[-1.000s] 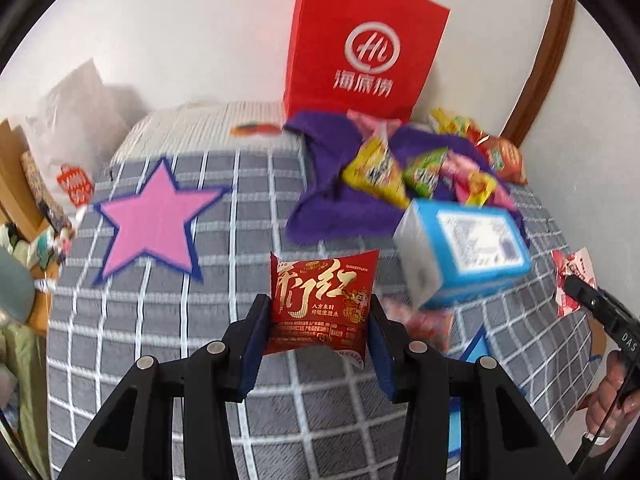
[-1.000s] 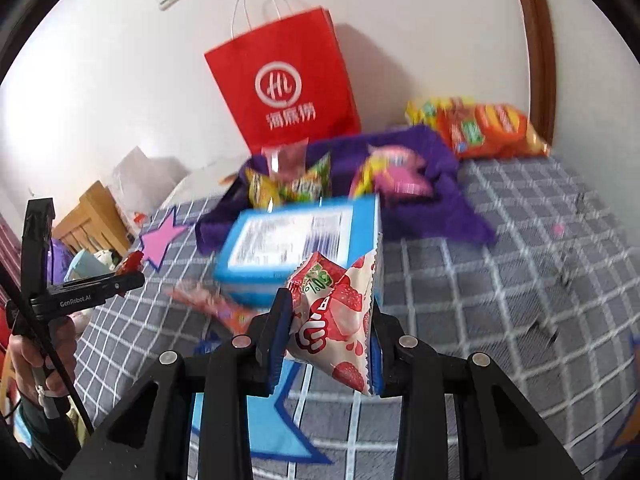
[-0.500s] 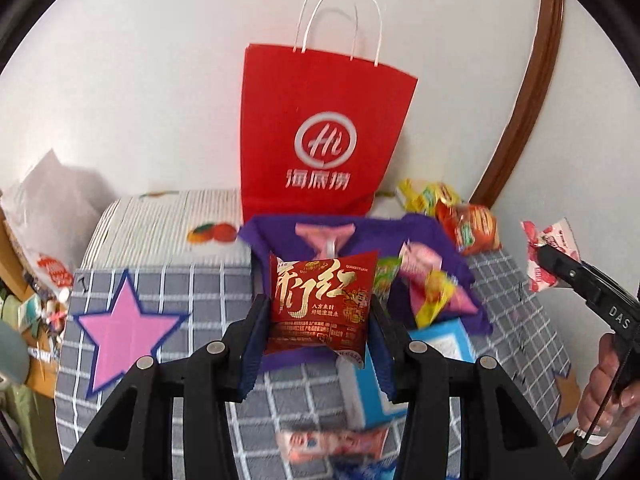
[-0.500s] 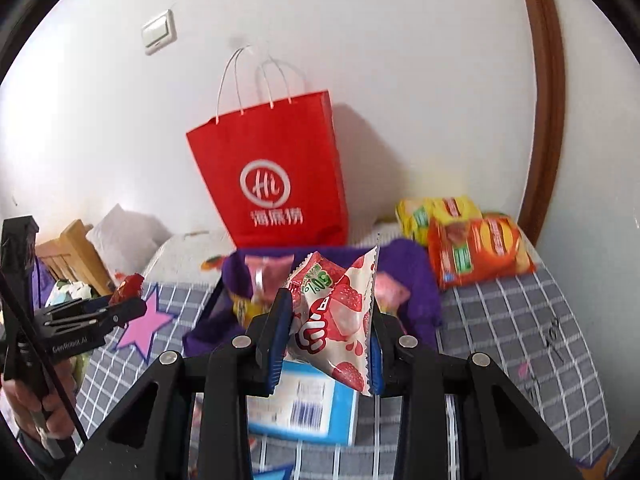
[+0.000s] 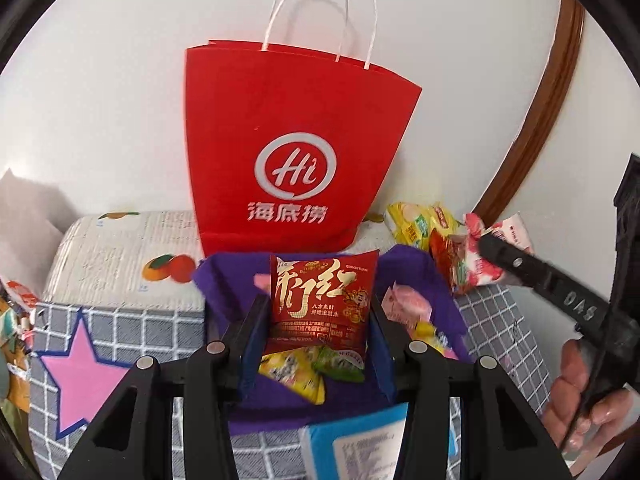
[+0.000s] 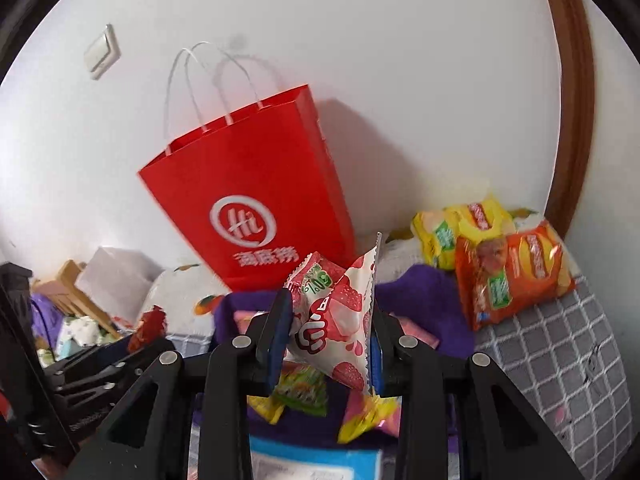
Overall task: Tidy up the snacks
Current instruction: 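Carry the red packet with left tool while right tool carries strawberry packet to towel, then lower both packets onto the purple towel and open both tools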
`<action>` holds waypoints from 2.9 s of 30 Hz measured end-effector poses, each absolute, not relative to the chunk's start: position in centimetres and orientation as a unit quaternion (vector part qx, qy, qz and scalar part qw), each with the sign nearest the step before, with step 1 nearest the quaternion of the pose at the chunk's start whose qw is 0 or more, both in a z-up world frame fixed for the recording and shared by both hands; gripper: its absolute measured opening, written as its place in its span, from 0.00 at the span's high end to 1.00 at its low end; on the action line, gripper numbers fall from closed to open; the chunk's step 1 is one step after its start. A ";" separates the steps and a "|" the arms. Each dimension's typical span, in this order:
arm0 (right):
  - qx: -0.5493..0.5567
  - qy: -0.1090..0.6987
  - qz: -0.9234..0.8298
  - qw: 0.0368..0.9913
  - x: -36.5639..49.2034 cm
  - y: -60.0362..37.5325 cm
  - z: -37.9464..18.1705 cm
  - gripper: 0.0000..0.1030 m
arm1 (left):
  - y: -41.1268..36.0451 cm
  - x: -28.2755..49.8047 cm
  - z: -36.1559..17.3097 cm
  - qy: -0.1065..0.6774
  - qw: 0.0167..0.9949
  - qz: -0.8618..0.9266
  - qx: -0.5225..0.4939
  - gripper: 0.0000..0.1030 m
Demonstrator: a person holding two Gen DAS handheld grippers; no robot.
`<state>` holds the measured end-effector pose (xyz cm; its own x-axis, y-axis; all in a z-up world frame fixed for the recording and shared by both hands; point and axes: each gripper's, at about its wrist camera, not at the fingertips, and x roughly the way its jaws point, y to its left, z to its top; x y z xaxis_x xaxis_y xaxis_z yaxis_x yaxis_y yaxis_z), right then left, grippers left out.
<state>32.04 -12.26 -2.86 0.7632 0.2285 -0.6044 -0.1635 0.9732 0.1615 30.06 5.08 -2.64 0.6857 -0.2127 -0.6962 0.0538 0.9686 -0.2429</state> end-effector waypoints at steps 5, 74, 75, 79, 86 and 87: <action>0.057 0.348 0.108 0.930 34.6 -13.0 -4.6 0.67 | 4.4 31.8 -3.7 0.380 0.914 -0.085 -0.111 0.57; 0.062 0.480 0.091 0.870 38.4 -15.2 -9.8 0.52 | 3.1 36.0 -11.3 0.518 0.846 -0.079 -0.102 0.54; 0.061 0.480 0.091 0.870 38.4 -15.2 -9.8 0.52 | 3.0 36.0 -11.4 0.519 0.845 -0.079 -0.101 0.54; 0.059 0.480 0.091 0.870 38.3 -15.1 -9.8 0.52 | 2.9 36.2 -11.5 0.522 0.843 -0.081 -0.101 0.53; 0.052 0.481 0.090 0.870 38.3 -14.8 -9.8 0.52 | 3.3 36.4 -11.7 0.531 0.833 -0.096 -0.124 0.47; 0.050 0.482 0.090 0.870 38.3 -14.7 -9.8 0.52 | 3.3 36.4 -11.6 0.530 0.833 -0.097 -0.125 0.45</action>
